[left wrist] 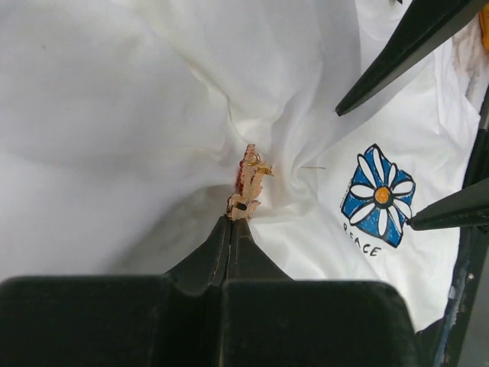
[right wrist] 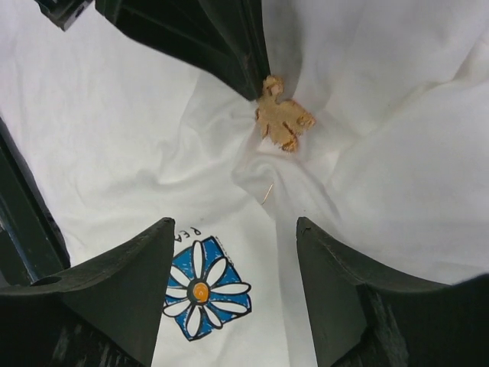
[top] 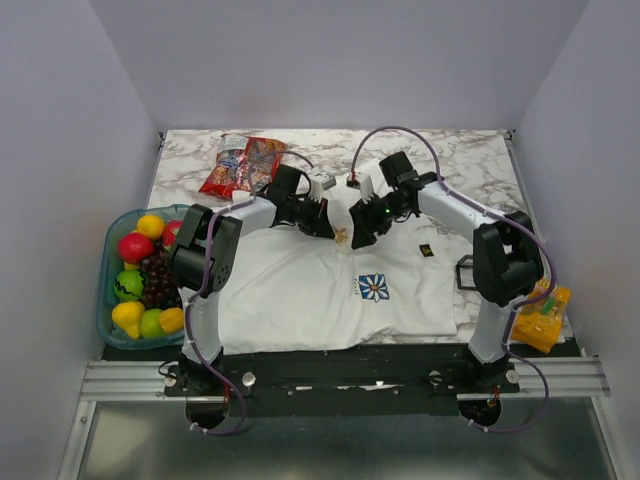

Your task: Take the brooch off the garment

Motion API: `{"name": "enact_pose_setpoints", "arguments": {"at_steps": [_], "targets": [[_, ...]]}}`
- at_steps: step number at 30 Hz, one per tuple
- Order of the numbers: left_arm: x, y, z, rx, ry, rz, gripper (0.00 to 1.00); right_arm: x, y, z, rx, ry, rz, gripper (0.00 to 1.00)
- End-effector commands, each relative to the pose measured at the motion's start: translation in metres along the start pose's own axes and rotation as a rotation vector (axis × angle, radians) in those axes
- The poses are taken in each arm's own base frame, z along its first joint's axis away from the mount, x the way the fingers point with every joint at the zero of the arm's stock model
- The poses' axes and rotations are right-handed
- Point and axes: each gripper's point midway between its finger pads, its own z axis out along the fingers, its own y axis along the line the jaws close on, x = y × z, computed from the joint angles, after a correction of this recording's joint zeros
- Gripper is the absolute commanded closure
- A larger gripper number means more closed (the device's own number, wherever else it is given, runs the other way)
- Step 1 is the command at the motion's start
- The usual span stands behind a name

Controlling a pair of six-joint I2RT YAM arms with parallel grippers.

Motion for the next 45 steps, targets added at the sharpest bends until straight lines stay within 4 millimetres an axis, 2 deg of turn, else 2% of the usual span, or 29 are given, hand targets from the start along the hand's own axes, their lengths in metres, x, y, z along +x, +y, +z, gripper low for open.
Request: {"name": "enact_pose_setpoints", "arguments": {"at_steps": [1, 6, 7, 9, 11, 15, 16, 21, 22, 23, 24, 25, 26, 27, 28, 29, 31, 32, 33, 34, 35, 36, 37, 38, 39, 40, 41, 43, 45], "targets": [[-0.034, -0.01, -0.028, -0.142, -0.062, 0.194, 1.0, -0.003, 0.005, -0.028, 0.047, -0.03, -0.062, 0.28], [-0.067, -0.014, -0.054, -0.262, -0.103, 0.313, 1.0, 0.006, -0.004, -0.048, 0.119, -0.045, -0.052, 0.28], [-0.068, -0.014, -0.059, -0.284, -0.093, 0.325, 1.0, 0.008, -0.007, -0.051, 0.145, -0.041, -0.049, 0.28], [-0.086, -0.012, -0.076, -0.358, -0.107, 0.421, 1.0, 0.013, -0.01, -0.055, 0.173, -0.043, -0.038, 0.28], [-0.093, -0.014, -0.088, -0.397, -0.103, 0.467, 1.0, 0.011, -0.01, -0.061, 0.192, -0.057, -0.037, 0.28], [-0.105, -0.026, -0.115, -0.418, -0.105, 0.518, 1.0, -0.001, -0.006, -0.078, 0.224, -0.1, -0.066, 0.28], [-0.101, -0.033, -0.117, -0.376, -0.091, 0.5, 1.0, -0.008, -0.004, -0.084, 0.233, -0.118, -0.085, 0.28], [-0.104, -0.056, -0.132, -0.288, -0.121, 0.446, 1.0, -0.034, 0.002, -0.119, 0.264, -0.204, -0.154, 0.28], [-0.102, -0.059, -0.134, -0.275, -0.115, 0.411, 1.0, -0.041, 0.003, -0.123, 0.262, -0.224, -0.165, 0.28], [-0.126, -0.084, -0.145, -0.202, -0.153, 0.479, 1.0, -0.062, 0.003, -0.139, 0.289, -0.279, -0.158, 0.29], [-0.134, -0.085, -0.147, -0.183, -0.131, 0.502, 1.0, -0.075, 0.002, -0.149, 0.307, -0.317, -0.135, 0.29], [-0.13, -0.09, -0.156, -0.177, -0.07, 0.485, 1.0, -0.098, 0.001, -0.163, 0.324, -0.391, -0.131, 0.29], [-0.176, -0.113, -0.184, -0.223, -0.145, 0.605, 1.0, -0.125, 0.005, -0.188, 0.339, -0.482, -0.097, 0.28], [-0.185, -0.104, -0.183, -0.228, -0.13, 0.63, 1.0, -0.14, 0.007, -0.199, 0.346, -0.525, -0.102, 0.28], [-0.189, -0.106, -0.193, -0.231, -0.126, 0.622, 1.0, -0.153, 0.004, -0.204, 0.354, -0.558, -0.111, 0.28], [-0.208, -0.119, -0.206, -0.238, -0.176, 0.664, 1.0, -0.161, 0.006, -0.207, 0.348, -0.58, -0.11, 0.28], [-0.218, -0.119, -0.207, -0.219, -0.219, 0.612, 1.0, -0.172, -0.002, -0.203, 0.346, -0.601, -0.147, 0.29], [-0.217, -0.114, -0.207, -0.201, -0.229, 0.573, 1.0, -0.173, -0.009, -0.201, 0.368, -0.593, -0.19, 0.32], [-0.216, -0.121, -0.207, -0.167, -0.247, 0.544, 1.0, -0.174, -0.016, -0.2, 0.392, -0.595, -0.214, 0.33], [-0.221, -0.122, -0.206, -0.156, -0.279, 0.512, 1.0, -0.173, -0.029, -0.191, 0.426, -0.597, -0.251, 0.34], [-0.206, -0.111, -0.195, -0.144, -0.252, 0.444, 1.0, -0.171, -0.043, -0.184, 0.459, -0.575, -0.33, 0.34], [-0.203, -0.118, -0.2, -0.143, -0.273, 0.437, 1.0, -0.168, -0.055, -0.174, 0.474, -0.548, -0.365, 0.35], [-0.209, -0.122, -0.201, -0.135, -0.327, 0.422, 1.0, -0.169, -0.064, -0.172, 0.496, -0.521, -0.395, 0.37], [-0.188, -0.107, -0.188, -0.126, -0.303, 0.352, 1.0, -0.16, -0.085, -0.15, 0.494, -0.445, -0.444, 0.43], [-0.187, -0.119, -0.197, -0.129, -0.343, 0.362, 1.0, -0.157, -0.092, -0.143, 0.49, -0.405, -0.48, 0.47], [-0.189, -0.121, -0.197, -0.122, -0.371, 0.369, 1.0, -0.142, -0.094, -0.131, 0.445, -0.336, -0.49, 0.49], [-0.18, -0.119, -0.193, -0.11, -0.362, 0.322, 1.0, -0.144, -0.097, -0.129, 0.436, -0.299, -0.587, 0.53], [-0.175, -0.122, -0.194, -0.099, -0.36, 0.303, 1.0, -0.117, -0.105, -0.106, 0.362, -0.19, -0.599, 0.57], [-0.169, -0.12, -0.192, -0.1, -0.349, 0.301, 1.0, -0.106, -0.113, -0.093, 0.335, -0.133, -0.627, 0.61]]}}
